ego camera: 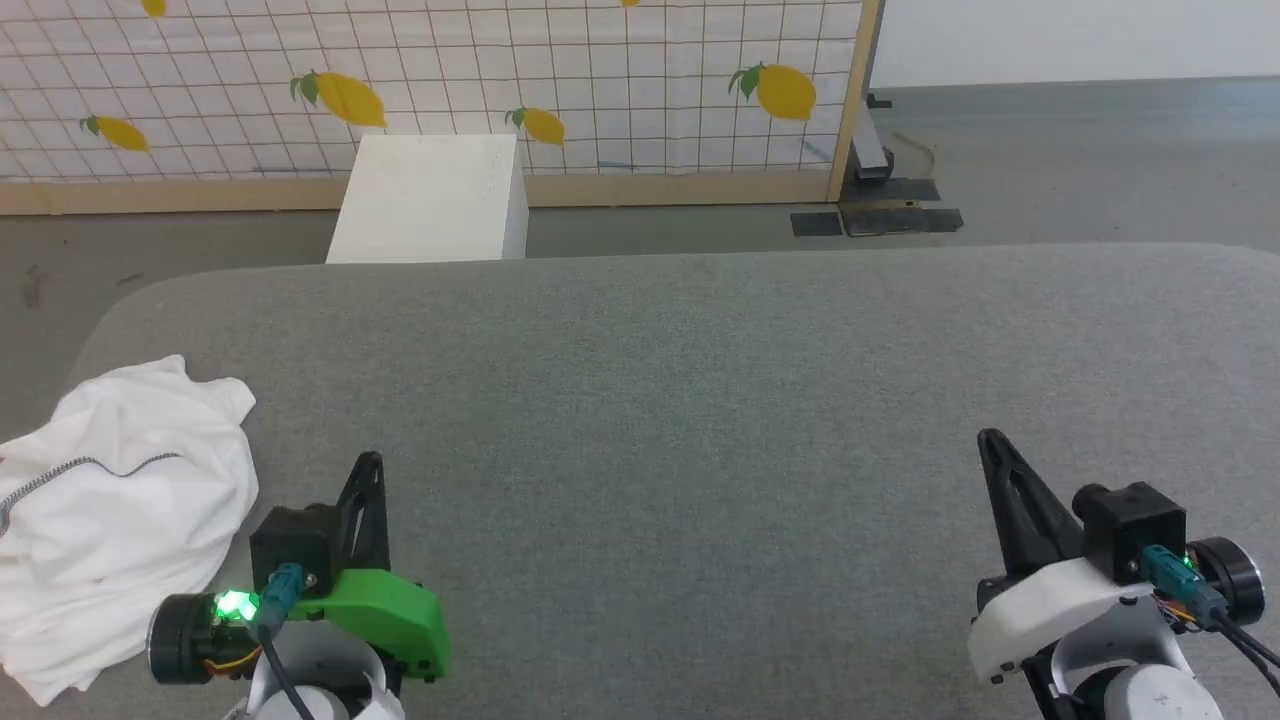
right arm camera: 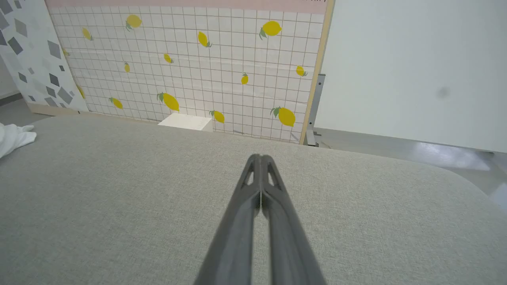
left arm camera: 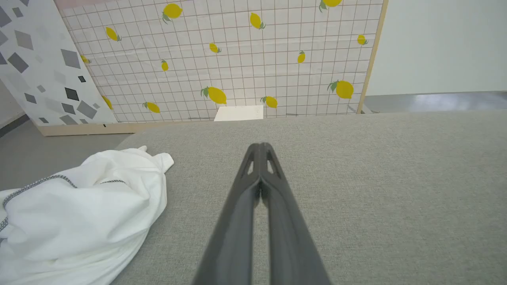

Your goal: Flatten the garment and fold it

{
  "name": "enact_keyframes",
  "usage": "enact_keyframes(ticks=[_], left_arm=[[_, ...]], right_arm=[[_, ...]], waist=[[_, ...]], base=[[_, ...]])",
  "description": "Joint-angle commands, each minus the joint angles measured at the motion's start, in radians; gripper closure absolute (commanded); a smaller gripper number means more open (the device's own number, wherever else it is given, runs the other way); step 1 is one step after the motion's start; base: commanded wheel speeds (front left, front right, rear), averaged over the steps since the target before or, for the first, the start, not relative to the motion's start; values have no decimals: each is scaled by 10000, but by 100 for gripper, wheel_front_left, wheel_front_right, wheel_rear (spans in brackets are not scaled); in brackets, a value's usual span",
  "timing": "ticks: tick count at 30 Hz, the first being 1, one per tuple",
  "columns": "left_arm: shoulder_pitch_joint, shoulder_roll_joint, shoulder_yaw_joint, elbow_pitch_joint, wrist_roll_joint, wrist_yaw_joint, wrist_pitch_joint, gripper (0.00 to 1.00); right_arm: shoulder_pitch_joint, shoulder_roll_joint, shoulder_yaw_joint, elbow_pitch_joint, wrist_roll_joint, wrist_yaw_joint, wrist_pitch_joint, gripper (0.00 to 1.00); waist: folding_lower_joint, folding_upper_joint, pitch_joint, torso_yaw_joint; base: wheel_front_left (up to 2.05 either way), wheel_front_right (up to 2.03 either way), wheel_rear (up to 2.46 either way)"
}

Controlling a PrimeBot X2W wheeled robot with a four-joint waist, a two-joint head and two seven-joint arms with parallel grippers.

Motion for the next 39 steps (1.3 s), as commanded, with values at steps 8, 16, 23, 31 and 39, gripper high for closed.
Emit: enact_keyframes(ticks=[8, 16, 23, 31, 39], left_arm=[[112, -36, 35, -26, 112, -11, 14, 100], [112, -36, 35, -26, 112, -11, 14, 100], [112, -36, 35, -26, 112, -11, 14, 100], [112, -36, 35, -26, 112, -11, 14, 100], [112, -36, 35, -26, 112, -11, 14, 100]], right_arm=[[56, -1, 14, -47, -60, -15, 3, 100], [56, -1, 14, -47, -60, -15, 3, 100], [56, -1, 14, -47, -60, -15, 3, 100], [56, -1, 14, -47, -60, -15, 3, 100], [56, -1, 14, -47, -60, -15, 3, 100]], waist=[[0, 0, 0, 0], [0, 0, 0, 0], [0, 0, 0, 0], [0, 0, 0, 0], [0, 0, 0, 0]], base=[[0, 0, 0], [0, 0, 0], [0, 0, 0], [0, 0, 0], [0, 0, 0]])
